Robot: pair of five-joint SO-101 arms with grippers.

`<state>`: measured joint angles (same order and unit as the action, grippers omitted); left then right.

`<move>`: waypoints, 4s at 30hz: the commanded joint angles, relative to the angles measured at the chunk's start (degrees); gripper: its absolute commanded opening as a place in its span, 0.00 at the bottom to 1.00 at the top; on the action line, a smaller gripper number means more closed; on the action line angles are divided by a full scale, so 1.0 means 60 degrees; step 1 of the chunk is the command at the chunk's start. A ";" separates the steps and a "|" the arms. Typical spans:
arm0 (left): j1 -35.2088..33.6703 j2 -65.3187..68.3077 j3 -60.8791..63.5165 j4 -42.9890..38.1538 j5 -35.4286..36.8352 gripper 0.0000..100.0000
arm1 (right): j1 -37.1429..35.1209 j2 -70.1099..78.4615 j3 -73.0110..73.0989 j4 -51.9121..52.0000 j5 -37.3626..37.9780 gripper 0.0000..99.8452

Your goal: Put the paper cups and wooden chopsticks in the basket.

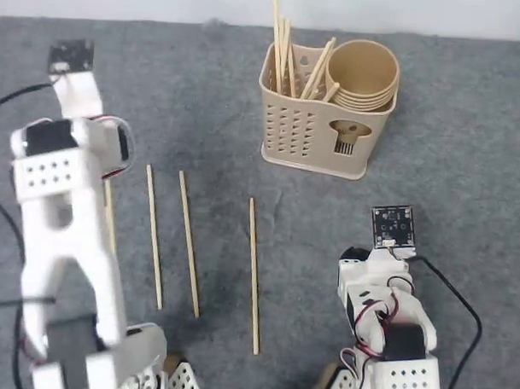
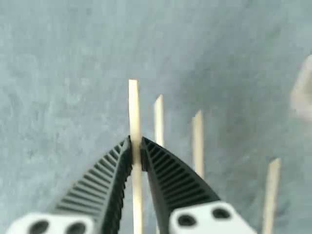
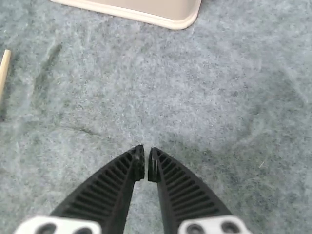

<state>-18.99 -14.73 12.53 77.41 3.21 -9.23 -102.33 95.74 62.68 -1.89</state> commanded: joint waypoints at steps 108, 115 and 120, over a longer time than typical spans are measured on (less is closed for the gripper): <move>-0.3048 0.1231 0.6777 -0.5231 0.0894 0.25 | 0.0095 -0.0242 0.0117 0.0095 0.0176 0.03; -0.2945 0.1319 0.6469 -0.4952 0.0484 0.00 | 0.0110 -0.0242 0.0117 0.0081 0.0161 0.03; -0.2857 0.1231 0.6425 -0.4703 0.0249 0.01 | 0.0139 -0.0242 0.0117 0.0081 0.0117 0.03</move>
<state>-36.48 -6.81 52.18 47.69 5.67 -9.23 -102.33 95.74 62.68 -1.63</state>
